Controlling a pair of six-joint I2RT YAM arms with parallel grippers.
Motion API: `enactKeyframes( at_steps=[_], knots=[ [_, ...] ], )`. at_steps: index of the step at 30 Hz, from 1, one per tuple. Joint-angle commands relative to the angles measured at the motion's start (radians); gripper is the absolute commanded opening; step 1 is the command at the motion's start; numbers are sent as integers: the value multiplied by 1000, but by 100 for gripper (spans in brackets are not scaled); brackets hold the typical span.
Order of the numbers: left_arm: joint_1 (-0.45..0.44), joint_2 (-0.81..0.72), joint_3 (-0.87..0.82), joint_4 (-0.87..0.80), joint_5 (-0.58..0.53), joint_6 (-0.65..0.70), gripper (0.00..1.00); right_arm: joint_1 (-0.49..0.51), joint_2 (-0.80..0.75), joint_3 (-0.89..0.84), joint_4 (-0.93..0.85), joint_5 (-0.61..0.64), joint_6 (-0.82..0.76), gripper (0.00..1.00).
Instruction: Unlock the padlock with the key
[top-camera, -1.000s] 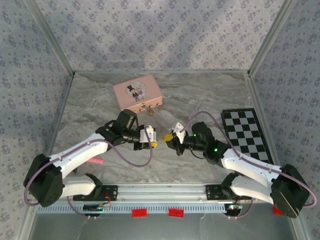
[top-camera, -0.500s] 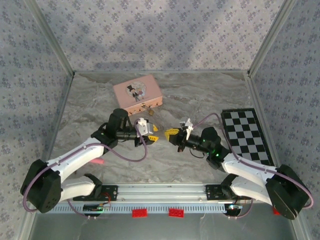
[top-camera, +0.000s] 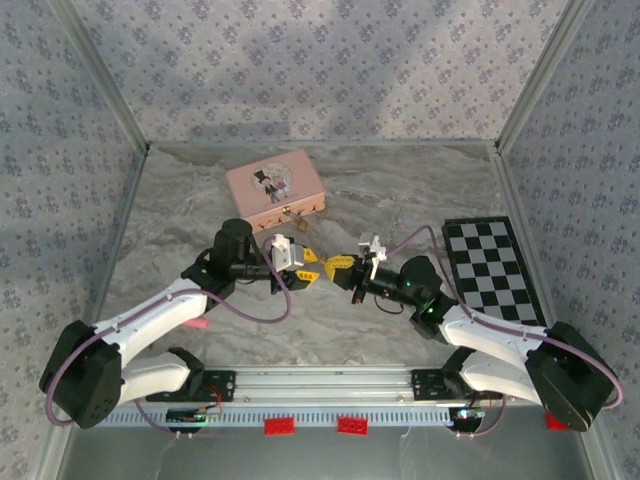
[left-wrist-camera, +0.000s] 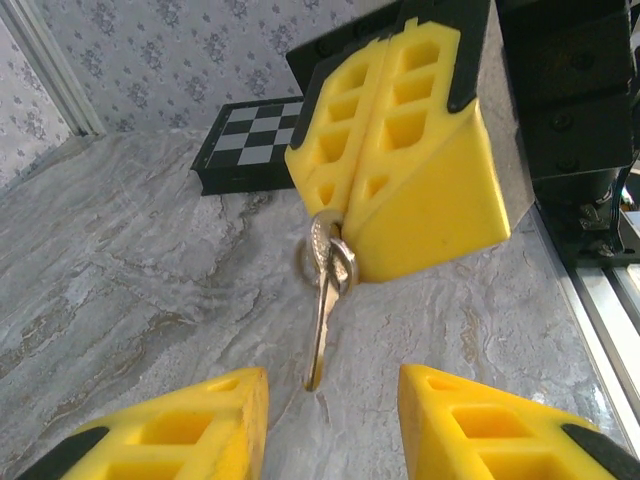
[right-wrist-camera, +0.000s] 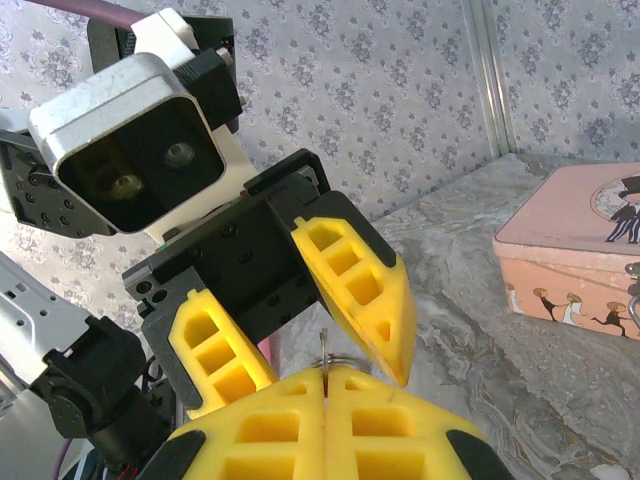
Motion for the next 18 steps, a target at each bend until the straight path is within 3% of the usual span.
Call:
enactKeyframes(
  at_steps=[1, 18],
  knots=[
    [14, -27, 5, 39, 36, -25, 39, 4, 0, -13, 21, -25, -9, 0],
    [21, -12, 34, 5, 90, -26, 19, 17, 18, -6, 1, -10, -24, 0]
  ],
)
